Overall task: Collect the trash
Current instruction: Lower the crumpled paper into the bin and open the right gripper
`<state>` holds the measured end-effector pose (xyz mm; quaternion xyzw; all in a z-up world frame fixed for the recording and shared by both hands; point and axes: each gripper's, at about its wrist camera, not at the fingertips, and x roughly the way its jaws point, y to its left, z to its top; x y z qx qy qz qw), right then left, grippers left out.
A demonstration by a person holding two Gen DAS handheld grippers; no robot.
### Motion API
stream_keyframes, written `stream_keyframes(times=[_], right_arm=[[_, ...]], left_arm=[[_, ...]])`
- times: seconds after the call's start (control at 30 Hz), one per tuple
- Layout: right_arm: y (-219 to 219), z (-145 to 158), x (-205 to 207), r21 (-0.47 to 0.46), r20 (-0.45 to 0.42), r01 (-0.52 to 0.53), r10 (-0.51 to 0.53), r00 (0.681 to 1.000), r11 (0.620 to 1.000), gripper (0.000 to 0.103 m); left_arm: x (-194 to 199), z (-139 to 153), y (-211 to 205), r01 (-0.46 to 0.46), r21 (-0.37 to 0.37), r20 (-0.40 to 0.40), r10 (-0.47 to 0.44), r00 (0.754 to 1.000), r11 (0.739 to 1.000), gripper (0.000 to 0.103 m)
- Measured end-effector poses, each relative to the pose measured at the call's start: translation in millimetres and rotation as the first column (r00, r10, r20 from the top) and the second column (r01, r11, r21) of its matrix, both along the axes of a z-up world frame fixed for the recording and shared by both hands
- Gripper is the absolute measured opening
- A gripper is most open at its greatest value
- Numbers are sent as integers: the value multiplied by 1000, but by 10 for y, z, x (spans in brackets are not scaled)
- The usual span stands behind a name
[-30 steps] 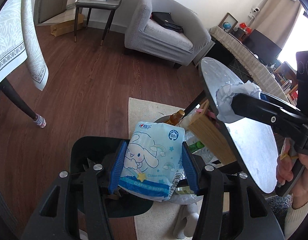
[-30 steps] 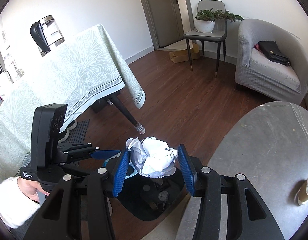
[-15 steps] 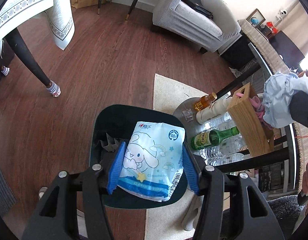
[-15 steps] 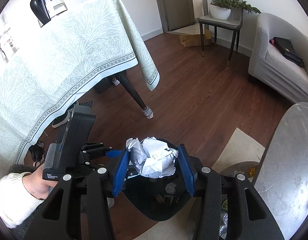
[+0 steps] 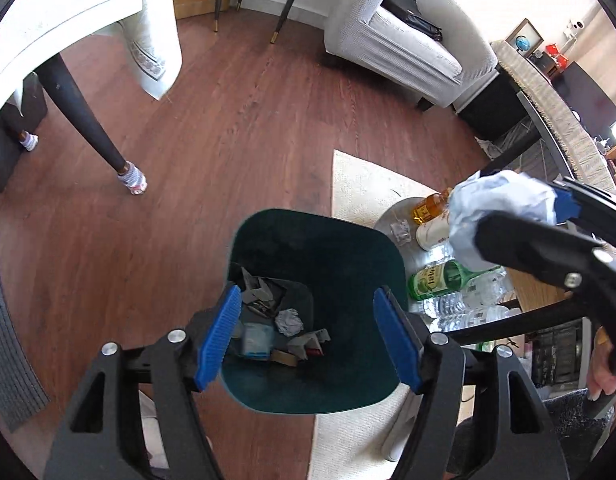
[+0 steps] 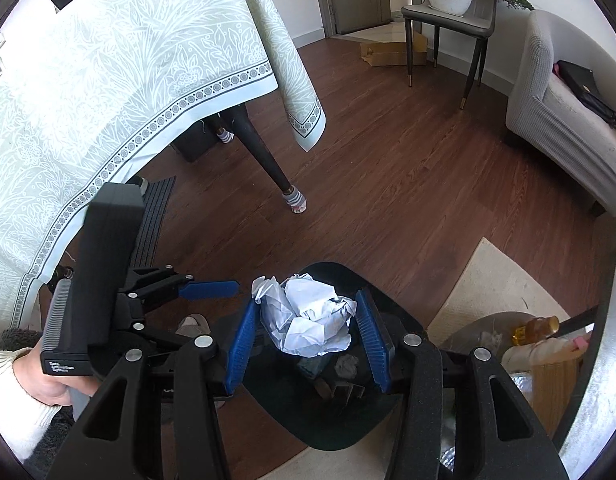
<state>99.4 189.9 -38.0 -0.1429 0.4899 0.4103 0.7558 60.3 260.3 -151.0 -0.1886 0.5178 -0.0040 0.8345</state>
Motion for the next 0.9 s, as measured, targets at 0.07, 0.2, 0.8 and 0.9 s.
stream_keyframes(times=[0.07, 0.2, 0.8, 0.9], right_arm=[[53, -47, 10, -6, 4, 9, -9, 1000, 1000, 50], [138, -143, 59, -19, 4, 34, -34, 999, 999, 50], [463, -1224, -4, -234, -112, -46, 20, 993, 971, 51], [461, -1378, -51, -268, -128, -78, 45, 991, 960, 51]], left_arm=[[-35, 31, 50, -10, 22, 0, 10, 1000, 1000, 71], [-111, 101, 145, -20, 61, 9, 19, 1000, 998, 67], [-238, 844, 383, -102, 63, 198, 88, 976, 993, 41], [-221, 951, 312, -83, 65, 218, 67, 974, 994, 39]])
